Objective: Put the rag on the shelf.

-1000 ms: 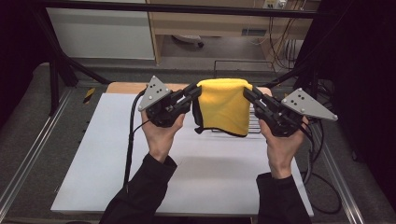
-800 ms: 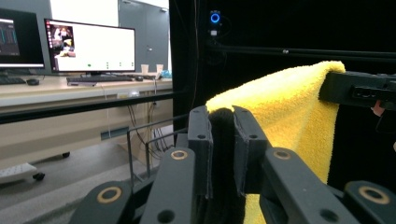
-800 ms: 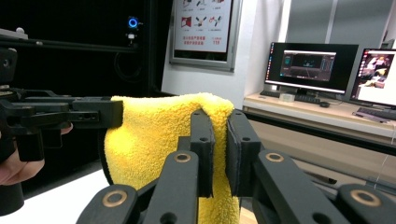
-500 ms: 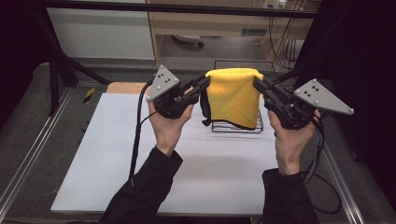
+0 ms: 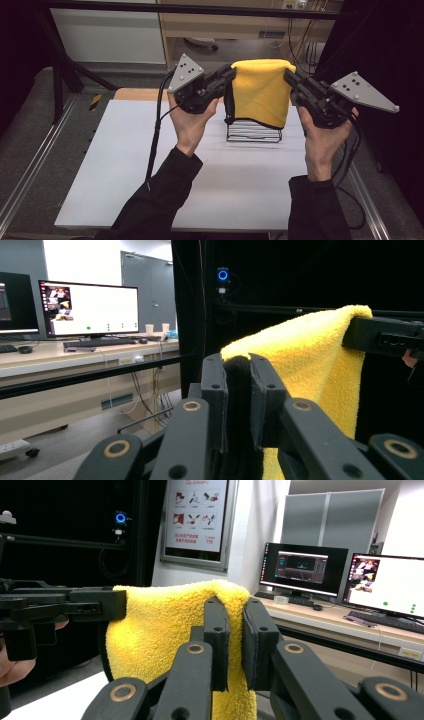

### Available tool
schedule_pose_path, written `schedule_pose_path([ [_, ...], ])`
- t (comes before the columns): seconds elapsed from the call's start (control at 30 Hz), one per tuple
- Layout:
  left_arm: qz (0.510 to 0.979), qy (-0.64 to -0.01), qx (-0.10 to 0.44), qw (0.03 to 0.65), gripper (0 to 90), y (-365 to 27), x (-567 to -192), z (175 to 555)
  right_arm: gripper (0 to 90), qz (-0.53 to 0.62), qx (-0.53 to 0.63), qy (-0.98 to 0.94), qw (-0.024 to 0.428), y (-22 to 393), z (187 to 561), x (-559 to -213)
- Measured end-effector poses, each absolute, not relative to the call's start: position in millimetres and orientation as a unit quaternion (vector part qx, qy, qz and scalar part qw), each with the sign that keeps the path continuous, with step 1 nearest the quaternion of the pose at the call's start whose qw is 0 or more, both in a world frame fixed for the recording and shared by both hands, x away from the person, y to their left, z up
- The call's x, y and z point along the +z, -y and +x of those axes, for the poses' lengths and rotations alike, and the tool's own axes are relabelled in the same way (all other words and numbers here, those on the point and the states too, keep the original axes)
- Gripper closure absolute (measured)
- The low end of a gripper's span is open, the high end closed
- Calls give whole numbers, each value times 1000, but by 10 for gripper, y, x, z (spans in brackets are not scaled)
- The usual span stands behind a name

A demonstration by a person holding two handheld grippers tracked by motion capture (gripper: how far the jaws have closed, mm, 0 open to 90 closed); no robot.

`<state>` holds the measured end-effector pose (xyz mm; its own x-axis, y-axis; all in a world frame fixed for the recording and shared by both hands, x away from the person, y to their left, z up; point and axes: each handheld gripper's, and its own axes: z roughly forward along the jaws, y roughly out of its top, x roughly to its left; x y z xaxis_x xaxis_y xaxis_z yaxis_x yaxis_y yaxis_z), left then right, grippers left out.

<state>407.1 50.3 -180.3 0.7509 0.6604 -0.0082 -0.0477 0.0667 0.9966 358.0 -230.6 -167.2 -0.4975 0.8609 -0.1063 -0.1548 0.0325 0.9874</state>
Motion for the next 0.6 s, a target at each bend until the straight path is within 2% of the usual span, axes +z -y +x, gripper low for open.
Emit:
schedule_pose_path([
  [0.6, 628, -234, 264, 694, 791, -292, -1477, 4244, 832, 302, 625, -579, 428, 2479, 3729, -1386],
])
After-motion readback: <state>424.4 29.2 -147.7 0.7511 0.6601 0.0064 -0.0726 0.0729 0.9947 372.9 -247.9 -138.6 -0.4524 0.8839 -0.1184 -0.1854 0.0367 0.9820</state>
